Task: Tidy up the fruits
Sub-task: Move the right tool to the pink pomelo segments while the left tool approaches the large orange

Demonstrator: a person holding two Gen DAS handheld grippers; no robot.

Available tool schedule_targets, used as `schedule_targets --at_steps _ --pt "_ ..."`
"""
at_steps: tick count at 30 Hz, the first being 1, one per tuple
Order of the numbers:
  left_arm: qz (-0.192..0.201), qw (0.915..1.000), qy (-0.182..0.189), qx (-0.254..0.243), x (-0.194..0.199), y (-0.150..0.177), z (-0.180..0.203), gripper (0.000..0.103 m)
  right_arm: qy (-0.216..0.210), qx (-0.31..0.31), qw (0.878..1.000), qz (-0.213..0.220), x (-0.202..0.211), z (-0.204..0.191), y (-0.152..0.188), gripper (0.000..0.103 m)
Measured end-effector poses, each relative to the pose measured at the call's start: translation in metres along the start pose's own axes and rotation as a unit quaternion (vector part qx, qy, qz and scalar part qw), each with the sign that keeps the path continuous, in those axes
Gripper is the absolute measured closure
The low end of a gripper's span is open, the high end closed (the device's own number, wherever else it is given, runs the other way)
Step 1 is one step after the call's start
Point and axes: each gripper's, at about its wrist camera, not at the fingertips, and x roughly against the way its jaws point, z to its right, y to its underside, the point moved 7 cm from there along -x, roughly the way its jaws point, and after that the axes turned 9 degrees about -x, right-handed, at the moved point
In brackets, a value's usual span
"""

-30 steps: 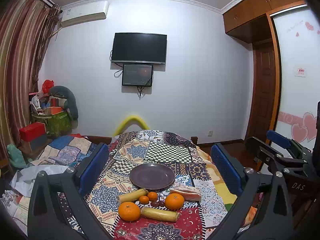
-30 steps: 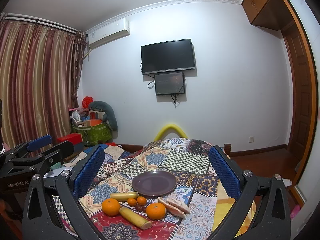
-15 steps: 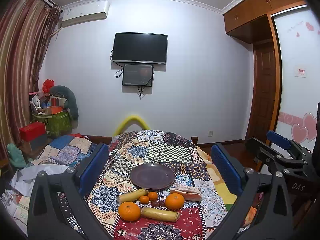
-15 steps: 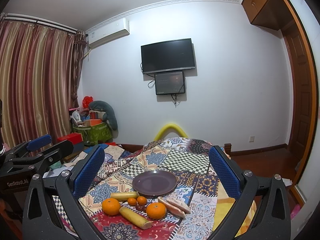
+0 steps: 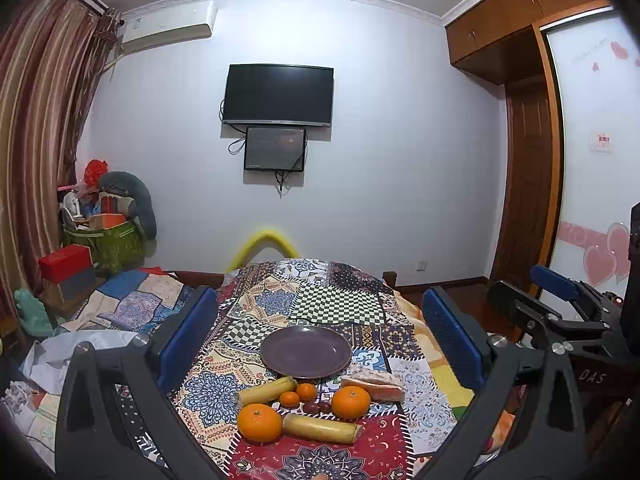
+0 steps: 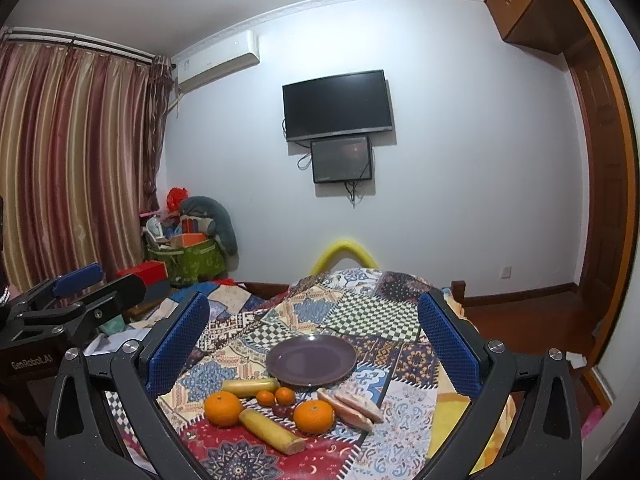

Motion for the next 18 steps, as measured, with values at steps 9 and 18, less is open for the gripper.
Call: schedule_targets --at_steps 9,18 --pt "-0.025 0.9996 0.006 0.006 -0.022 0.012 -0.006 0.0 0.017 -0.001 0.999 -0.033 -0.018 0.013 0.014 0.0" --pt "-0.084 0.9963 -0.002 0.019 -0.062 0.043 -0.021 0.012 0.037 -0.014 0.995 -0.092 -0.044 0.042 0.04 0.0"
